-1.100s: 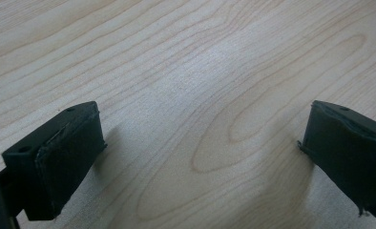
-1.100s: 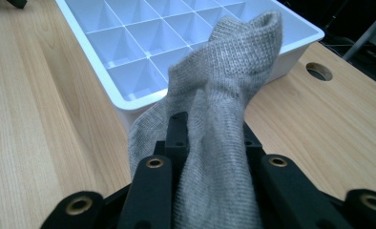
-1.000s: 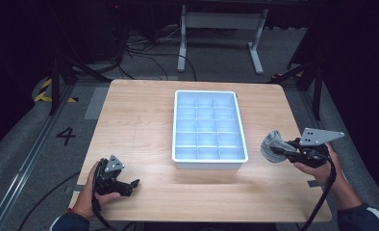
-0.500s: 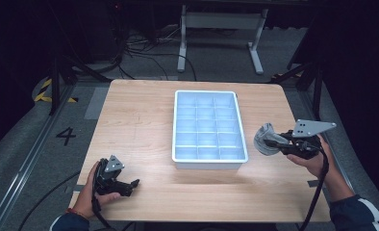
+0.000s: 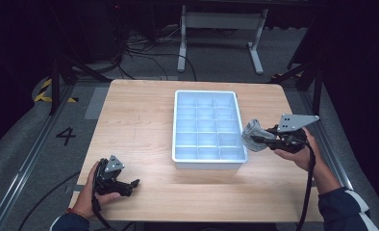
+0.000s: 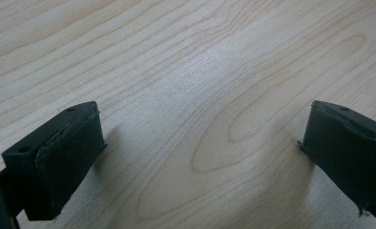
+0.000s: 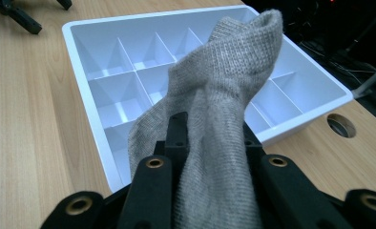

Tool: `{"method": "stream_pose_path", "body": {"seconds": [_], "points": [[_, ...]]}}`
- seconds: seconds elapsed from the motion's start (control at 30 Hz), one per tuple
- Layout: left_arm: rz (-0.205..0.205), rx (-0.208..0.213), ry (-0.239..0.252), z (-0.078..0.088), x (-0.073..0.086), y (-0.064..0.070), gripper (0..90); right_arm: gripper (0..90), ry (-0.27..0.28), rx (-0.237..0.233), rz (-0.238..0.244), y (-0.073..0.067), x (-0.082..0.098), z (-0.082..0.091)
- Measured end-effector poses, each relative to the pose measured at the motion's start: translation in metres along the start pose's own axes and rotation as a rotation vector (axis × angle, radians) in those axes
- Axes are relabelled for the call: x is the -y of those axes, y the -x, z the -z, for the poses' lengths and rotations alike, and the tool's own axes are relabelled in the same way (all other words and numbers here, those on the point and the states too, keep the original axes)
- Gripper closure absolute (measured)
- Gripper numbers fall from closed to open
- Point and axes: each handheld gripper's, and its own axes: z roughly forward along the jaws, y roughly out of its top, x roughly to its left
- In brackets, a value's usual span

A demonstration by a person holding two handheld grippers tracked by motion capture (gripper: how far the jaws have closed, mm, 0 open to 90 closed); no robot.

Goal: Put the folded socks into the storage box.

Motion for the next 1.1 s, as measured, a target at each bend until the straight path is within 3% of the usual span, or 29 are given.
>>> {"method": "stream_pose_path", "body": {"seconds": [0.43, 0.6, 1.1], "points": [[0.000, 0.000, 0.000, 0.000, 0.000, 0.000, 0.5, 74.3, -0.035, -0.017, 0.030, -0.002, -0.012, -0.028], [0.000, 0.000, 0.000, 0.000, 0.000, 0.000, 0.5, 74.7, -0.085, -0.030, 0.064, -0.002, -0.014, -0.045], [-0.001, -0.001, 0.000, 0.000, 0.000, 0.000, 0.5, 74.8, -0.179, -0.018, 0.089, 0.005, -0.019, -0.075]]}}
